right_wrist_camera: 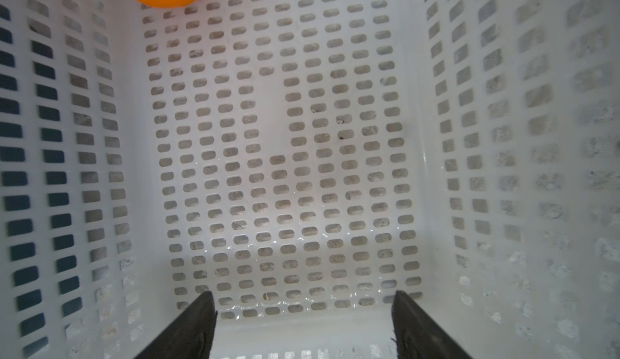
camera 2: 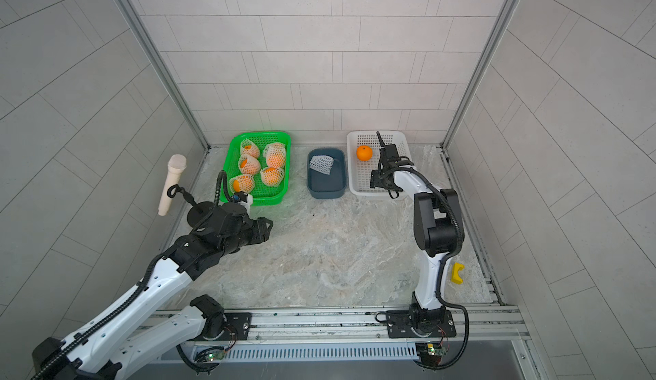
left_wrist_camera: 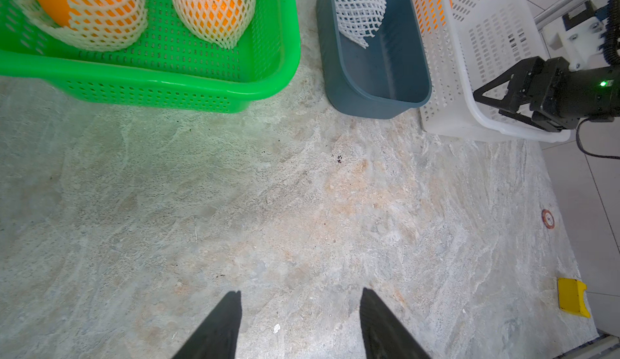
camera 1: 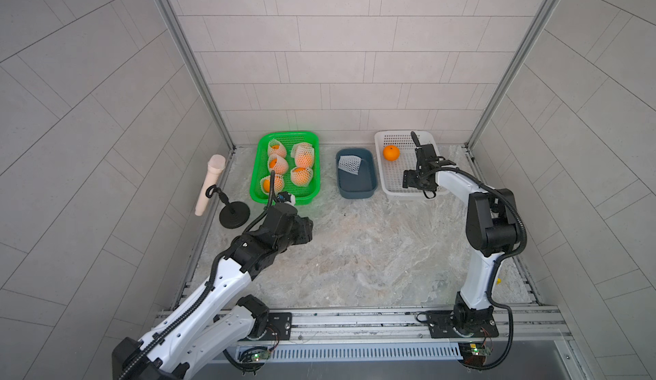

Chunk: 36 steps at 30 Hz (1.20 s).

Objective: Remove foam nets from oranges
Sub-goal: Move the basket to the center of the board.

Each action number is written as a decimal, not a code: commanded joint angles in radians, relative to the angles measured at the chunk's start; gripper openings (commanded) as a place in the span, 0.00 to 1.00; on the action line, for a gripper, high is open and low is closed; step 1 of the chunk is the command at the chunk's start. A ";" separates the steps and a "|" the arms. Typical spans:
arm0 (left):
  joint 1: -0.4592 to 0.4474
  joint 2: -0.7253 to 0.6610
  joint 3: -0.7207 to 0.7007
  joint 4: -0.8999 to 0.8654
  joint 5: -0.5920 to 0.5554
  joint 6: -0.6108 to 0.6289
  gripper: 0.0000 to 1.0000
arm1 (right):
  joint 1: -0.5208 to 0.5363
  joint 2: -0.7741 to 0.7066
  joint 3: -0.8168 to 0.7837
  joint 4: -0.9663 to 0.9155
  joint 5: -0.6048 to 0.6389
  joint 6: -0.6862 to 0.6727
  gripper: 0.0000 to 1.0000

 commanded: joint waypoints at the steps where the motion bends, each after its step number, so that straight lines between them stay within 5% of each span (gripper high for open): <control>1: -0.006 -0.010 0.010 -0.007 -0.003 0.001 0.61 | -0.002 -0.059 -0.043 0.020 0.015 0.024 0.84; 23: -0.006 0.044 0.050 -0.023 -0.068 0.063 0.63 | -0.001 -0.265 -0.203 0.026 0.041 0.000 0.83; 36: 0.107 0.228 0.199 -0.005 -0.122 0.146 0.67 | 0.033 -0.636 -0.373 0.019 0.048 -0.016 0.84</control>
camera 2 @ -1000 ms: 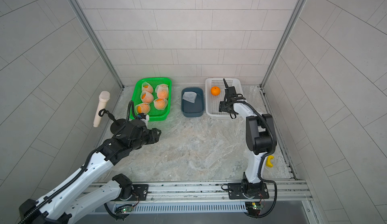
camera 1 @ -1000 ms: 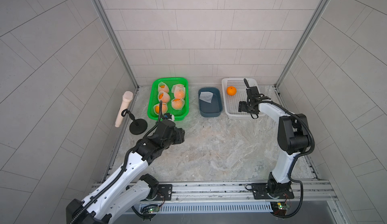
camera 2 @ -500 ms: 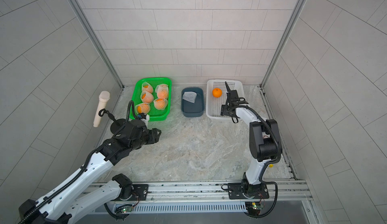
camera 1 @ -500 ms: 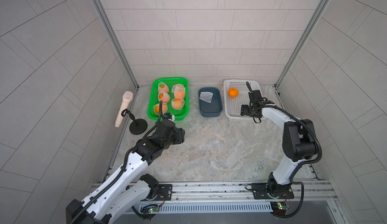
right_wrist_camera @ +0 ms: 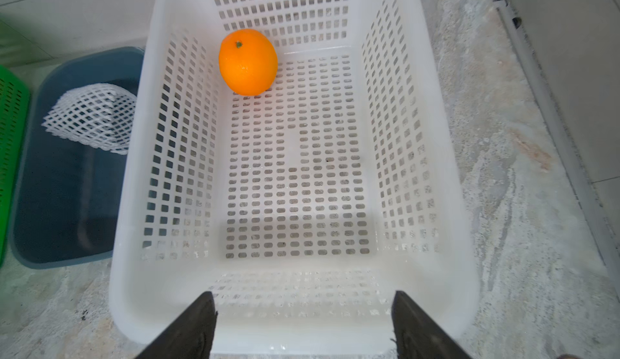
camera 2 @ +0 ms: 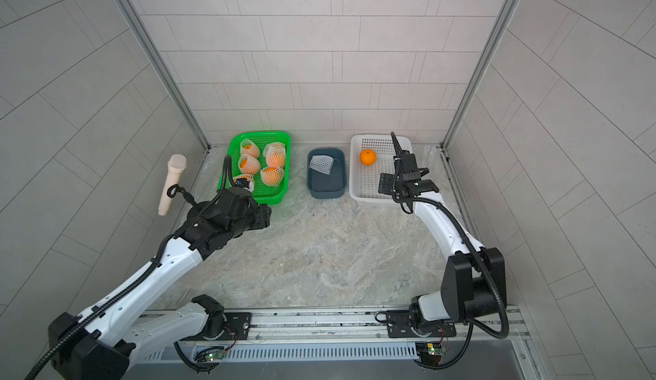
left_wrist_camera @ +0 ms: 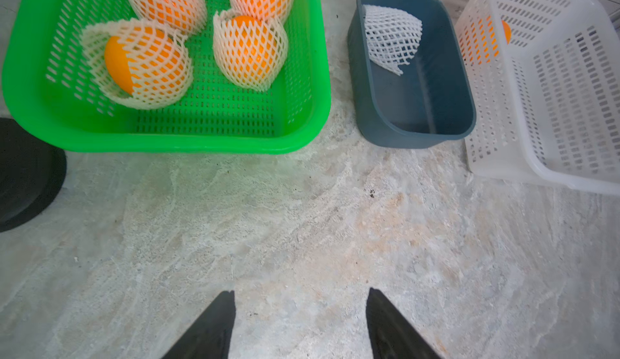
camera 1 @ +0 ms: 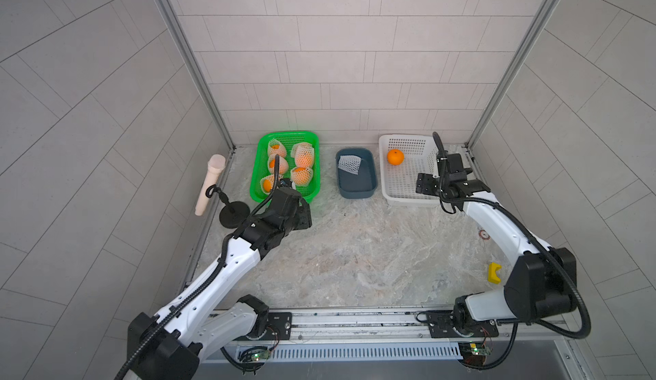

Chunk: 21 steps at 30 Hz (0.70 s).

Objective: Remove foam nets from oranges
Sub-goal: Move the basket to the center of the board, then pick up the orange from the basket.

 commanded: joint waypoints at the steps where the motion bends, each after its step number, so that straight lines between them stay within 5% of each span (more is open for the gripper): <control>1: 0.035 0.049 0.063 -0.005 -0.029 0.037 0.67 | 0.009 -0.097 -0.047 -0.038 0.012 -0.013 0.84; 21: 0.246 0.500 0.371 0.046 0.092 0.162 0.76 | 0.115 -0.400 -0.237 -0.118 -0.083 -0.066 0.87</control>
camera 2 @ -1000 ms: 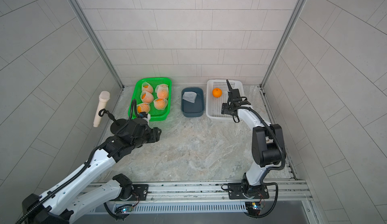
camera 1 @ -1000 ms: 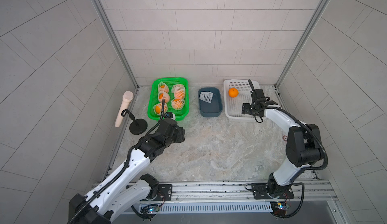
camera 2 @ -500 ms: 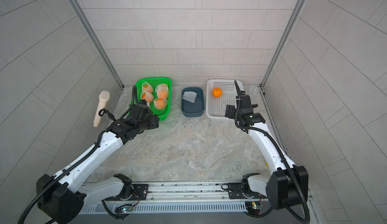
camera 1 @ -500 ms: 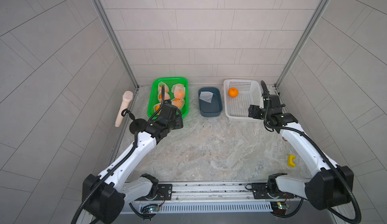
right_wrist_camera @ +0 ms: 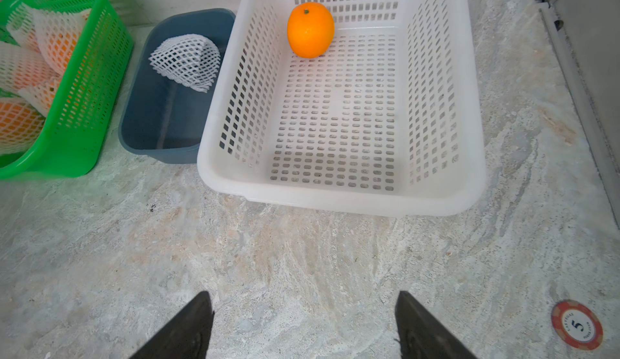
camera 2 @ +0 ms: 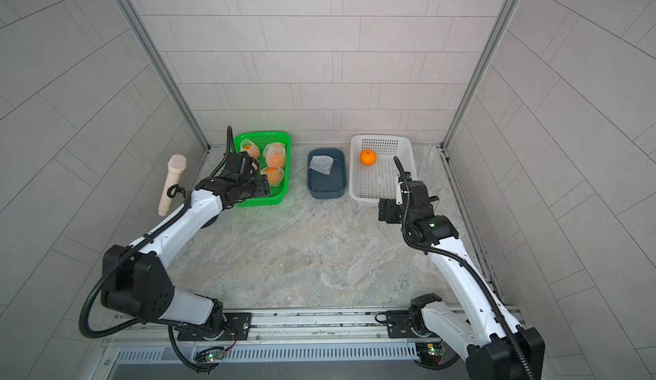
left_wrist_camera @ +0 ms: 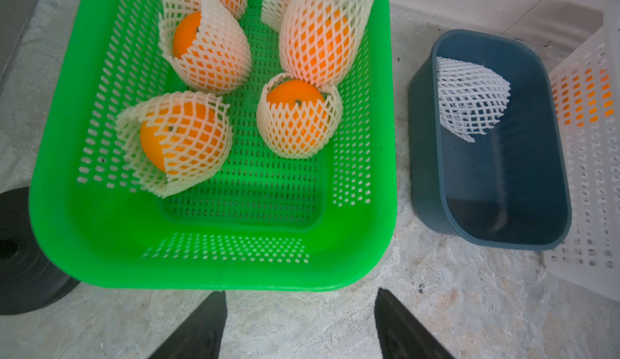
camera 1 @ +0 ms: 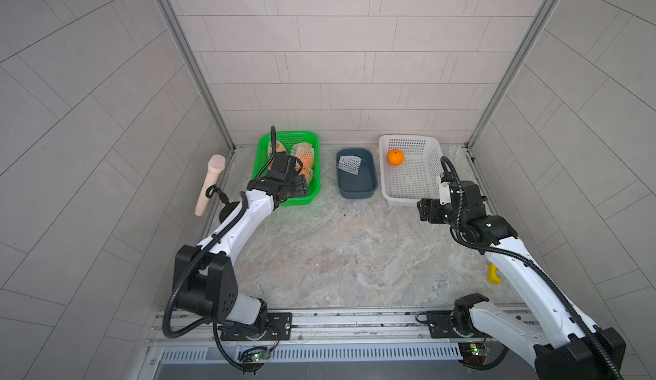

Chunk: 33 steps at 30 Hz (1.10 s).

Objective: Remove foam nets from oranges
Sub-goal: Pick up the orange from the basket.

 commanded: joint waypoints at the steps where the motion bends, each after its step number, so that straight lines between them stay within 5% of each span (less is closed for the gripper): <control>1: 0.022 0.086 0.079 -0.011 0.025 0.049 0.76 | 0.019 -0.005 -0.002 -0.020 -0.004 -0.024 0.87; 19: 0.062 0.410 0.361 -0.028 0.014 0.189 0.80 | 0.030 0.020 0.002 -0.019 -0.008 -0.023 0.87; 21: 0.067 0.425 0.378 -0.027 0.017 0.196 0.83 | 0.031 0.019 0.003 -0.018 -0.005 -0.024 0.87; 23: 0.073 0.441 0.392 -0.027 0.016 0.201 1.00 | 0.032 0.019 0.003 -0.020 -0.003 -0.025 0.87; 33: 0.082 0.542 0.468 -0.059 0.049 0.264 1.00 | 0.031 0.033 0.008 -0.022 0.005 -0.027 0.87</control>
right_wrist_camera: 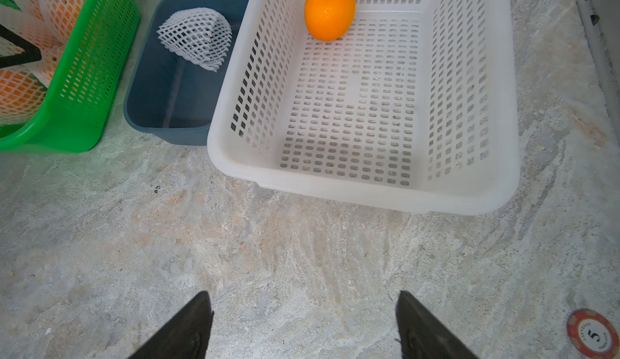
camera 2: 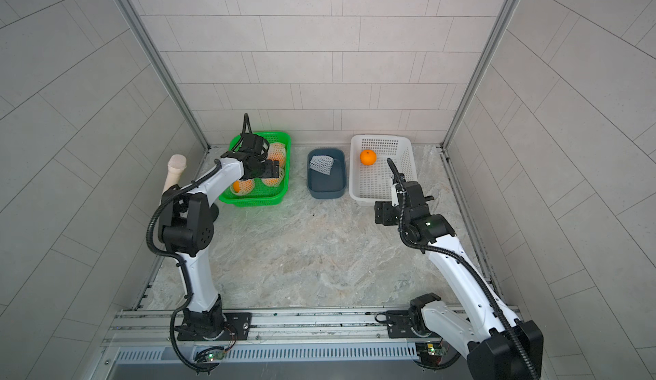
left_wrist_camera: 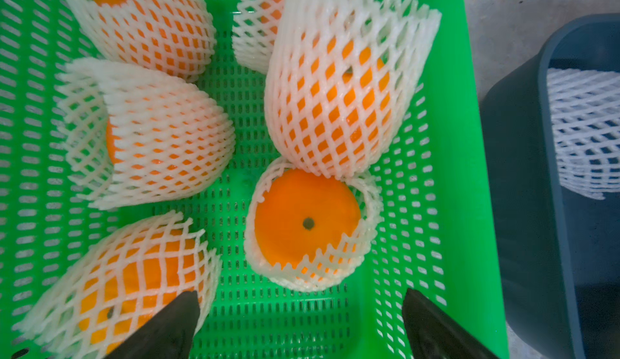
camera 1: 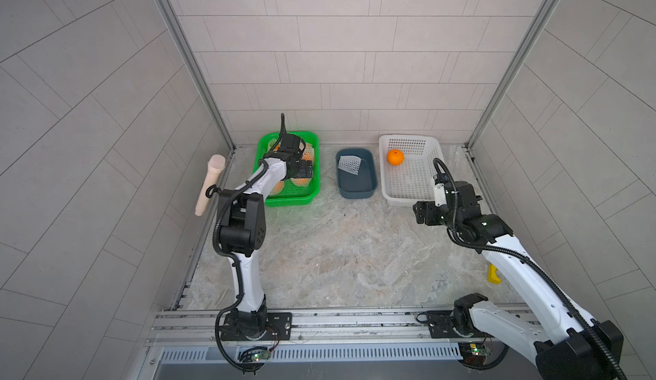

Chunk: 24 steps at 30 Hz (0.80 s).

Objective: Remove foam nets from oranges
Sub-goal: Pick up the orange from the basket.

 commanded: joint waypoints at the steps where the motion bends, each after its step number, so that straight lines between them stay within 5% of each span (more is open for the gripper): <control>1: 0.006 0.046 0.051 -0.039 0.018 0.051 1.00 | 0.006 0.002 0.008 -0.016 0.014 -0.007 0.87; 24: 0.025 0.261 0.304 -0.218 0.059 0.112 1.00 | 0.006 0.013 0.013 -0.023 0.025 -0.010 0.87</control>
